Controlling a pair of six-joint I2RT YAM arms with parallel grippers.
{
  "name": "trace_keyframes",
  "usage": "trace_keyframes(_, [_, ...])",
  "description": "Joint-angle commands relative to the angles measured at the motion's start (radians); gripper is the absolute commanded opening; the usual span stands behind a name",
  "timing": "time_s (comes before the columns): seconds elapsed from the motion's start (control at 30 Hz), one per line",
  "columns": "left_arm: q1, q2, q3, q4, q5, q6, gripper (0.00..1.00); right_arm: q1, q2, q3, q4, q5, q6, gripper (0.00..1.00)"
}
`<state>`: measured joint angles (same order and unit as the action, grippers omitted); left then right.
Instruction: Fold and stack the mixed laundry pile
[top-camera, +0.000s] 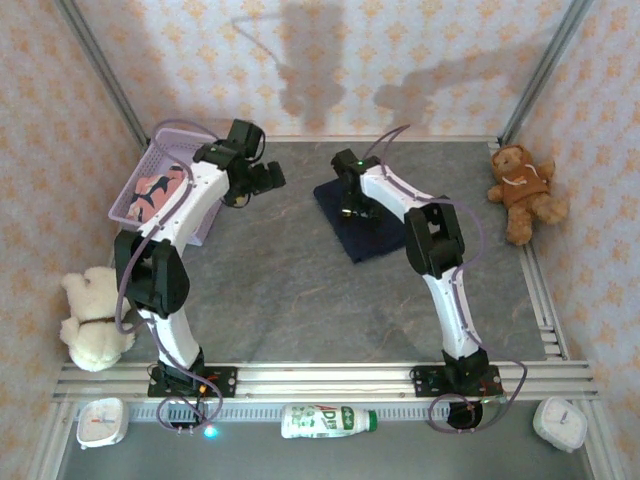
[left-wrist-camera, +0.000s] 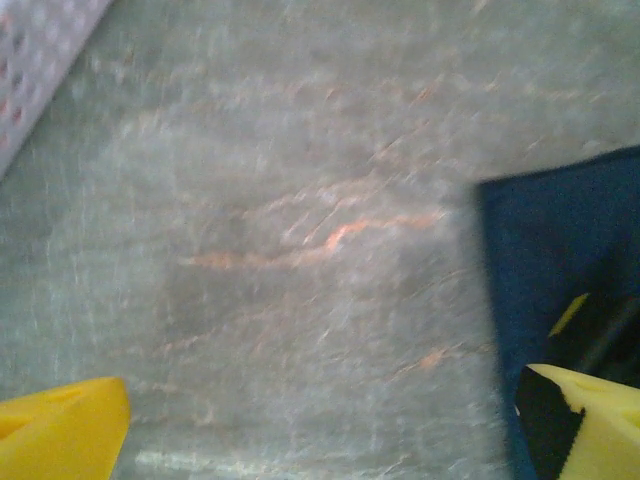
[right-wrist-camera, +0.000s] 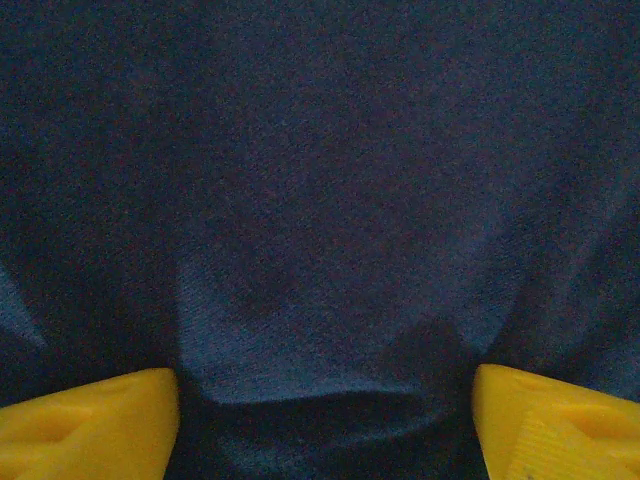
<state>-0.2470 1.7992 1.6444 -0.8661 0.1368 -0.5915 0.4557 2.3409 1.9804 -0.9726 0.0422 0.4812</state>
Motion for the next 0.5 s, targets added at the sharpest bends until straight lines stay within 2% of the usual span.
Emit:
trace_keyframes(0.0, [0.002,-0.066,-0.089,0.025,-0.059,-0.065,1.00,-0.132,0.045,-0.032,-0.100,0.135,0.007,0.76])
trace_keyframes(0.27, [0.003,-0.155,-0.152,0.007,-0.117,-0.073,1.00,-0.365,0.015,-0.052,-0.079,0.092,-0.072,0.76])
trace_keyframes(0.47, [0.006,-0.189,-0.133,-0.028,-0.184,-0.044,1.00,-0.453,0.023,-0.018,-0.086,0.025,-0.142,0.76])
